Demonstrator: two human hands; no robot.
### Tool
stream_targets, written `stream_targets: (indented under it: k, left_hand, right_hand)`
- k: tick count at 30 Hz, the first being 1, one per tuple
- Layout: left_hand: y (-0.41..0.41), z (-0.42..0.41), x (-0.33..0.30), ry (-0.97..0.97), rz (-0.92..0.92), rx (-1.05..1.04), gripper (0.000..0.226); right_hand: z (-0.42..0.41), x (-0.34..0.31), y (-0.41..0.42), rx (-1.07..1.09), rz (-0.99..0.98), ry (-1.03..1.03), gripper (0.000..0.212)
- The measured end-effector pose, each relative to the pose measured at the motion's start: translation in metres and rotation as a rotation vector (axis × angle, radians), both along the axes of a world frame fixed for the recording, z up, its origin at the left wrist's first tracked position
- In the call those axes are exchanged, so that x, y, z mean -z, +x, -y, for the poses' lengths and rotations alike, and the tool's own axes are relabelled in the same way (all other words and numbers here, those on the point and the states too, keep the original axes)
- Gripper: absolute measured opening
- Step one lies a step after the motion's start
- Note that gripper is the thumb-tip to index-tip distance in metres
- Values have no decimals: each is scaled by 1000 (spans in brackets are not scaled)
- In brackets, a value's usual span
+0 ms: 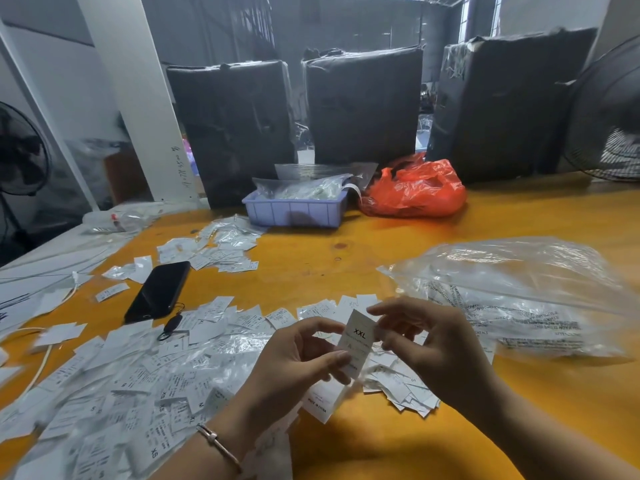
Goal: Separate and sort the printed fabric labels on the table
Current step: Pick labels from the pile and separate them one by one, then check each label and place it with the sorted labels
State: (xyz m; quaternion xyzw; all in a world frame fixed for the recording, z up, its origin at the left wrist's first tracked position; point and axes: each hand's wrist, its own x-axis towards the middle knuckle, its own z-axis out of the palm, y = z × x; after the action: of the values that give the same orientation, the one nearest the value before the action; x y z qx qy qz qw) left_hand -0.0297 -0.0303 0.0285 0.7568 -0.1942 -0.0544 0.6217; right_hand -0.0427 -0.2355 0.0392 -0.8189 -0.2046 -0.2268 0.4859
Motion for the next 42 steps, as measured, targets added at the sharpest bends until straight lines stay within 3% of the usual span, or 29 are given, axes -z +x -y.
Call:
stream_targets:
  k: [5,9,12,20,27,31,37,42]
  left_hand:
    - [0,-1,1,-16,-12,6,35]
    - [0,-1,0,-9,-12,12,37]
    - [-1,0,1,-25,-23,8,38]
    - [0,-1,3,-54,-18,8,37]
    - [-1,-3,3,-28,14,9,32]
    - [-1,-3,1,-3,55,7,33]
    - [1,-5,0,-37,106,26,25]
    - [2,-6,1,28,133,45,16]
  right_hand:
    - [-2,0,-1,-16,-25,13,25]
    - [2,-3,2,-87,-187,203,22]
    - [1,-2,2,-117,-250,223,19]
    - [-7,1,-2,-146,-159,135,26]
    - [-9,-2,-3,-241,-219,38,2]
    - [-6,-3,-2,-245,-243,-21,13]
    - [-4,-4,0,-226,-266,150,26]
    - [-4,-5,-2,-216,-224,168,26]
